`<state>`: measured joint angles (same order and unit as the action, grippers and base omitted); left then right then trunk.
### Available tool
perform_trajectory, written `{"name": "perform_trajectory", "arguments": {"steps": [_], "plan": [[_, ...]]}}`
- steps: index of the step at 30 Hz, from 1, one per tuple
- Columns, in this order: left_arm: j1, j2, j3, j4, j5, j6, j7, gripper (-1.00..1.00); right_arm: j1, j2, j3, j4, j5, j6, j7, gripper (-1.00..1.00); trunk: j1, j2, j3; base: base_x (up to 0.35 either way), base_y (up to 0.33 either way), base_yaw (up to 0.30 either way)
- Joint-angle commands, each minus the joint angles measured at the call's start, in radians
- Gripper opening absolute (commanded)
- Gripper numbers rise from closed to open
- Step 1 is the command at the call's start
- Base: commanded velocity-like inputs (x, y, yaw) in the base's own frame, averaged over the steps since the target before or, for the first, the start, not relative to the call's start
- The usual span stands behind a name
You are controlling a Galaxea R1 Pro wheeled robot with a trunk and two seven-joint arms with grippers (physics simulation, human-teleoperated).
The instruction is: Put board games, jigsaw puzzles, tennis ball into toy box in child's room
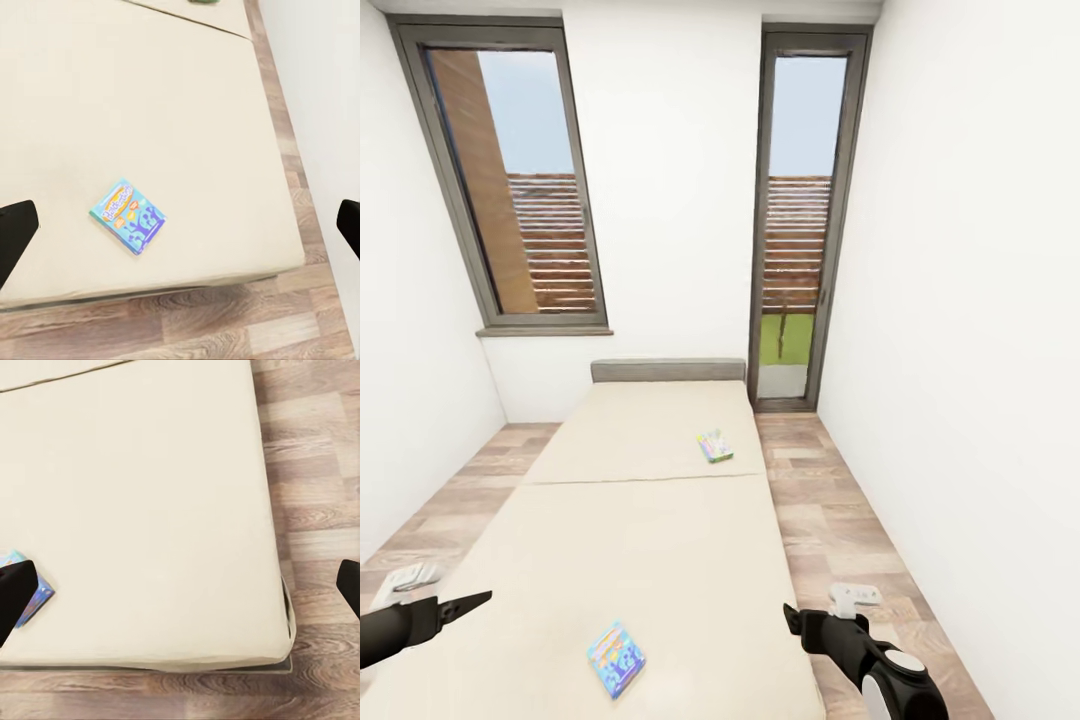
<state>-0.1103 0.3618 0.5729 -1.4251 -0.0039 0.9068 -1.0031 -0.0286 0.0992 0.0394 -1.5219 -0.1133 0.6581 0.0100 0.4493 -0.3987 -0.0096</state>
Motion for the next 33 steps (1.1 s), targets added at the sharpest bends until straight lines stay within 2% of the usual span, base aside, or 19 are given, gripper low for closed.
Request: {"name": "perform_trajectory", "arguments": {"steps": [1, 23, 33], "plan": [[-0.002, 0.000, 0.001, 0.000, 0.000, 0.008, -0.005, 1.00, 0.000, 0.000, -0.001, -0.001, -0.006, 0.006, 0.000, 1.00, 0.001, -0.001, -0.001, 0.123, 0.113, 0.002], [-0.003, -0.002, -0.001, 0.000, 0.000, 0.006, -0.006, 1.00, -0.001, 0.000, -0.001, 0.002, -0.006, 0.007, 0.002, 1.00, 0.001, -0.001, -0.001, 0.022, 0.078, 0.004], [-0.003, -0.004, -0.005, 0.000, 0.000, 0.006, -0.005, 1.00, -0.001, 0.000, -0.001, 0.002, -0.006, 0.007, 0.002, 1.00, 0.001, -0.001, -0.001, 0.000, 0.017, 0.169]]}}
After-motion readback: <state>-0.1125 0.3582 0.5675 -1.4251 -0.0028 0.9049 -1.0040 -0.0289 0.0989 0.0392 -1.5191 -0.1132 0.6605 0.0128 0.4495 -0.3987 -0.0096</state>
